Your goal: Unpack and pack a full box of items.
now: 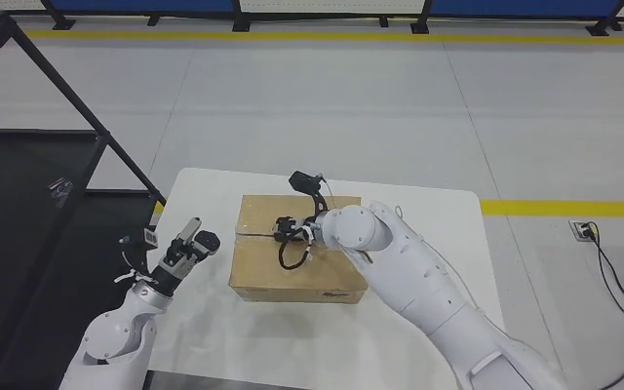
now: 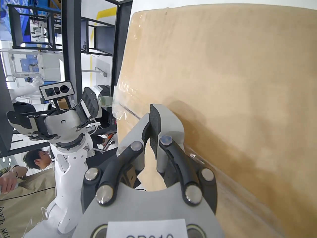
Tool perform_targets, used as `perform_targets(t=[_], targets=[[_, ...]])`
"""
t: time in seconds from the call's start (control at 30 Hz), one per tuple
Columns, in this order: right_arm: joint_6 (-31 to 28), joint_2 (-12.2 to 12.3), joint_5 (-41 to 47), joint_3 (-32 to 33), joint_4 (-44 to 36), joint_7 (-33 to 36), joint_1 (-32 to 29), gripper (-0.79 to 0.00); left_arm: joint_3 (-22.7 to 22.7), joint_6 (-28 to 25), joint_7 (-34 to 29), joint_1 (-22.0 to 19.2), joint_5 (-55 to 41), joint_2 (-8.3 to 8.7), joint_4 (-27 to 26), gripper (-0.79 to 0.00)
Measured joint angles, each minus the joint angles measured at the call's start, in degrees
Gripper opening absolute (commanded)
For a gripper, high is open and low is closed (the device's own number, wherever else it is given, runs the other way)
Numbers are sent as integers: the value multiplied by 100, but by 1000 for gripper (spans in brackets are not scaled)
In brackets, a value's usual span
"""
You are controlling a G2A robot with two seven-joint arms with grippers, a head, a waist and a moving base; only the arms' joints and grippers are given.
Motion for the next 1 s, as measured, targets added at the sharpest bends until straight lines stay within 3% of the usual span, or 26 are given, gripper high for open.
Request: perform_targets(t=[0.47, 0.77, 1.0], targets=[[1114, 638, -1234, 1198, -1759, 538, -1084, -785, 76, 30, -9, -142, 47, 6, 32, 0], [1168, 826, -1352, 1776, -2068, 710, -1428, -785, 67, 39, -40, -221, 65, 21, 75, 0], [1071, 1025, -1412, 2459, -2904, 683, -2052, -785, -26, 85, -82, -295, 53, 46, 138, 0]])
